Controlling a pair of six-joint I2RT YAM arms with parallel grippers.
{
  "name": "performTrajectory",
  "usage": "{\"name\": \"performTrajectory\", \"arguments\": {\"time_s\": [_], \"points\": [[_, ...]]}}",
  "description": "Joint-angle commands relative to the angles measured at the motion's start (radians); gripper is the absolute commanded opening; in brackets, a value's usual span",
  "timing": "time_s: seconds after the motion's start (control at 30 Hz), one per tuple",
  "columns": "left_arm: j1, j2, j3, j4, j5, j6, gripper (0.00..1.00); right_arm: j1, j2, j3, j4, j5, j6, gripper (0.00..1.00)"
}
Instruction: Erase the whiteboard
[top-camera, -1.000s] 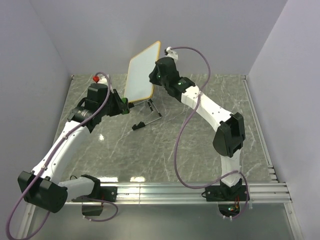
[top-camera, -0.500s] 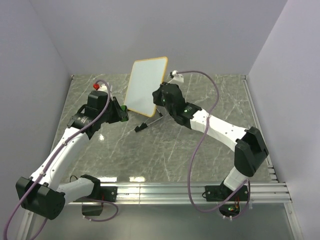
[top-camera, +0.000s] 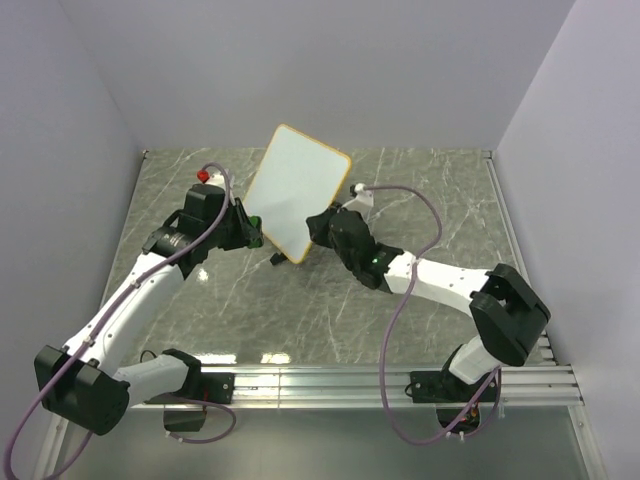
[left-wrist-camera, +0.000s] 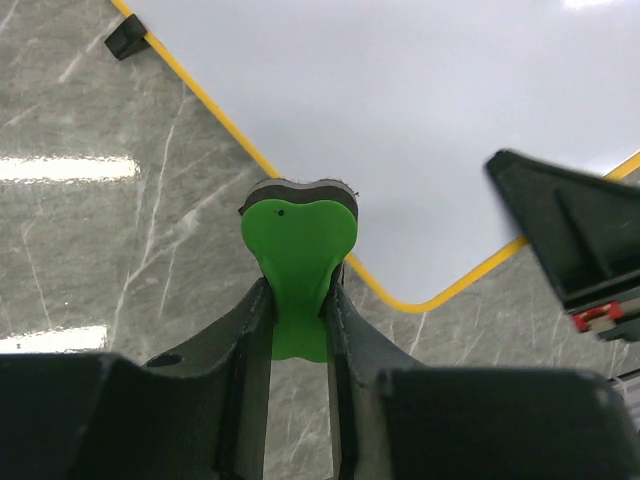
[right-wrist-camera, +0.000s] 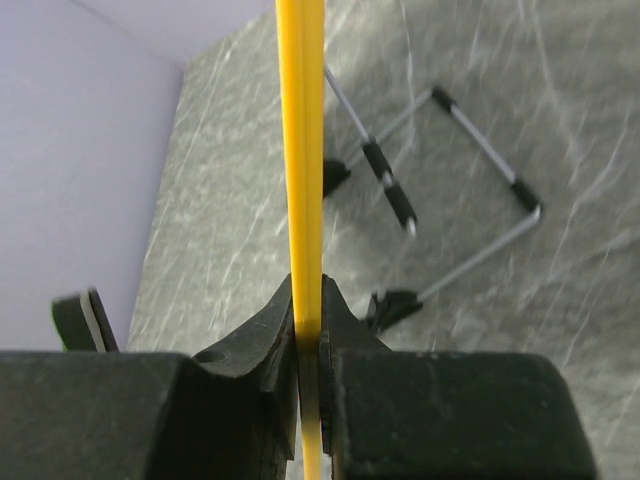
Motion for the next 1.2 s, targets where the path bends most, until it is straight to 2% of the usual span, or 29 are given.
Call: {"name": "performTrajectory", "arguments": {"time_s": [0.0, 0.33, 0.53, 0.77, 0.97, 1.17], "points": [[-0.011, 0.014, 0.008, 0.04, -0.016, 0.005, 0.0, 0.041, 0.06, -0.115, -0.16, -0.048, -0.034, 0.0], [-0.024, 0.035, -0.011, 0.06, -0.007, 0.002, 0.0, 0.064, 0.149, -0.198, -0.096, -0.055, -0.004, 0.0], [-0.025, 0.029, -0.034, 0.067, -0.009, -0.002, 0.0, 0.036, 0.089, -0.106, -0.247, 0.003, -0.124, 0.0], [-0.025, 0.017, -0.025, 0.059, -0.024, 0.001, 0.0, -0.041, 0.085, -0.028, -0.34, -0.012, -0.256, 0.0], [-0.025, 0.003, -0.036, 0.048, -0.024, 0.004, 0.0, -0.116, 0.112, -0.068, -0.312, -0.048, -0.251, 0.0], [-0.025, 0.0, -0.039, 0.036, -0.024, 0.013, 0.0, -0.125, 0.175, -0.106, -0.24, -0.089, -0.213, 0.0]]}}
